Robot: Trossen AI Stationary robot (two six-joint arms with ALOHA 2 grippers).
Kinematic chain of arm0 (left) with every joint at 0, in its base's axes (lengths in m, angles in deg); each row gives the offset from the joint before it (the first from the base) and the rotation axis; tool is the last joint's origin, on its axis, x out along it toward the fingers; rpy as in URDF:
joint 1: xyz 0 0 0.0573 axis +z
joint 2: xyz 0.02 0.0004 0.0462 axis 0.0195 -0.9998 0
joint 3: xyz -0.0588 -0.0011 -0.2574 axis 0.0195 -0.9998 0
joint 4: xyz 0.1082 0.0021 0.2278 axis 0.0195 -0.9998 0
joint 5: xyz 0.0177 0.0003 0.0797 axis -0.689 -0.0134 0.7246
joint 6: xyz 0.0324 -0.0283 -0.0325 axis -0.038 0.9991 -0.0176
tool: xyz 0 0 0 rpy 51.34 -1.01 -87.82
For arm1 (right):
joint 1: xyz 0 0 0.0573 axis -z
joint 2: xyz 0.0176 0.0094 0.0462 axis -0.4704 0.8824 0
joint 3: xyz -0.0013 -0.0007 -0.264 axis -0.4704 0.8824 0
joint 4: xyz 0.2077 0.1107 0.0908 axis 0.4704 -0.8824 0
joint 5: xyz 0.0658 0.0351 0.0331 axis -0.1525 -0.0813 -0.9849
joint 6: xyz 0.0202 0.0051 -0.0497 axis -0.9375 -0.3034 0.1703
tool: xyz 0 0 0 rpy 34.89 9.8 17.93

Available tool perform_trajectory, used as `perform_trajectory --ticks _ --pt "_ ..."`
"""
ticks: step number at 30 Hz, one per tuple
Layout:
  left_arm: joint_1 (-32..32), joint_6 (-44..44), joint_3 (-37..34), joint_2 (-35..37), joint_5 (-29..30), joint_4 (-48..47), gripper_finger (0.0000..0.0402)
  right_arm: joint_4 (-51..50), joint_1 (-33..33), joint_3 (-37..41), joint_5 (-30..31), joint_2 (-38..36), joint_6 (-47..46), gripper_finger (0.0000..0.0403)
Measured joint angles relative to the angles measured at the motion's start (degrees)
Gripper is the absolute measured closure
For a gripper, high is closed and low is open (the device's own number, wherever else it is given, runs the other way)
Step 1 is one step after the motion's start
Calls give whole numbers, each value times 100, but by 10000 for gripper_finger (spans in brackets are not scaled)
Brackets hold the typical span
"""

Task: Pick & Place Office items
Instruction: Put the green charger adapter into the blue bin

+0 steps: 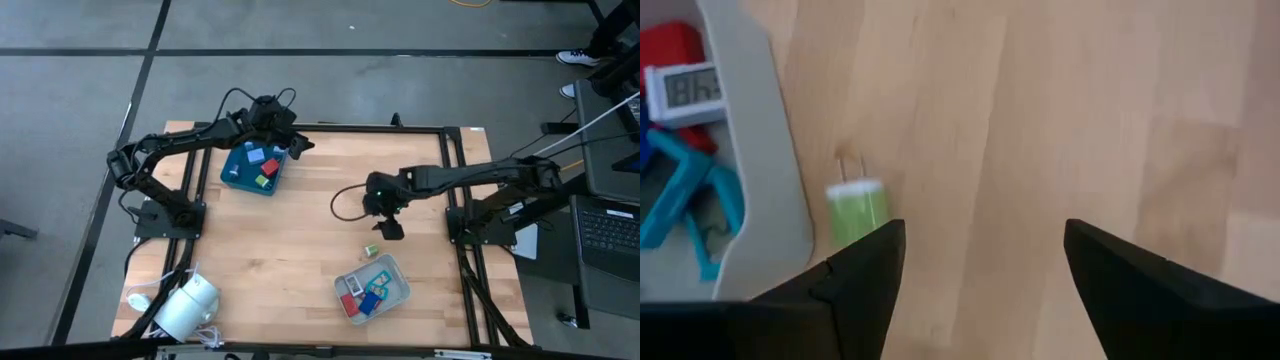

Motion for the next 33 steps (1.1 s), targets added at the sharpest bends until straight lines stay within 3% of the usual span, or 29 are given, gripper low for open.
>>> perform_trajectory --ticks 11,33 --pt "0 14 0 -2 -4 -13 203 310 -382 2 -482 856 -141 143" --pt "-192 -98 0 -4 2 -200 203 906 -601 716 -749 891 -669 145"
